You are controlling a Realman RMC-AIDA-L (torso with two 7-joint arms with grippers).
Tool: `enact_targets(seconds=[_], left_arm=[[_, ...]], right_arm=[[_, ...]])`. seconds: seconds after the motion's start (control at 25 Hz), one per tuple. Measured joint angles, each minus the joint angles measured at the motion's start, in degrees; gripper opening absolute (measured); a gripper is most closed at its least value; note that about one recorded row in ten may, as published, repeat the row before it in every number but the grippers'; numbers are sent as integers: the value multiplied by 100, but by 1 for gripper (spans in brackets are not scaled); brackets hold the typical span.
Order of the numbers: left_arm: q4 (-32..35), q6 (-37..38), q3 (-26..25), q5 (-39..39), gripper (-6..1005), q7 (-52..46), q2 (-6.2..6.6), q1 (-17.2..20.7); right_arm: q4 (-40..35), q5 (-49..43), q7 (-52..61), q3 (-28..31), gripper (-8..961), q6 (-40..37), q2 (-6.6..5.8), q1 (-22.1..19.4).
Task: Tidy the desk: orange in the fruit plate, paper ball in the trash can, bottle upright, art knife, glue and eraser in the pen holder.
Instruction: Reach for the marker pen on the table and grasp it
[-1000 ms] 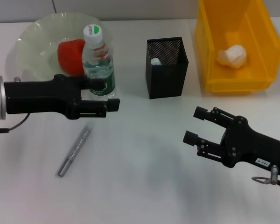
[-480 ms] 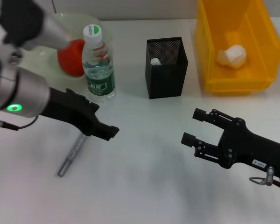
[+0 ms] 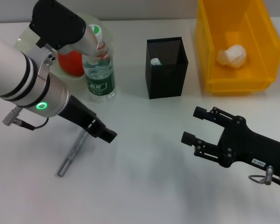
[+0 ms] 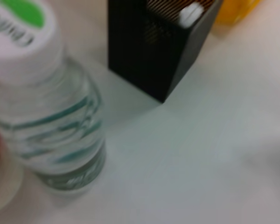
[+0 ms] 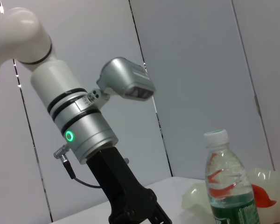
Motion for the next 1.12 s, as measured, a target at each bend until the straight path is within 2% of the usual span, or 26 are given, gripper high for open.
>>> enact_targets(seconds=[0.36, 0.72, 0.84, 1.12], left_arm=[[-472, 139, 18, 427, 785, -357, -4, -346], [-826, 47, 80, 442, 768, -407, -9, -574], [-1226, -39, 83, 447, 762, -409, -9, -765], [-1396, -152, 76, 451, 749, -408, -9, -856]], right_arm=[[18, 3, -49, 4, 762, 203, -8, 138], [126, 7, -250, 6, 762, 226, -1, 229], [133, 9, -256, -20, 763, 226, 1, 263], [159, 10, -265, 1, 763, 231, 1, 277]])
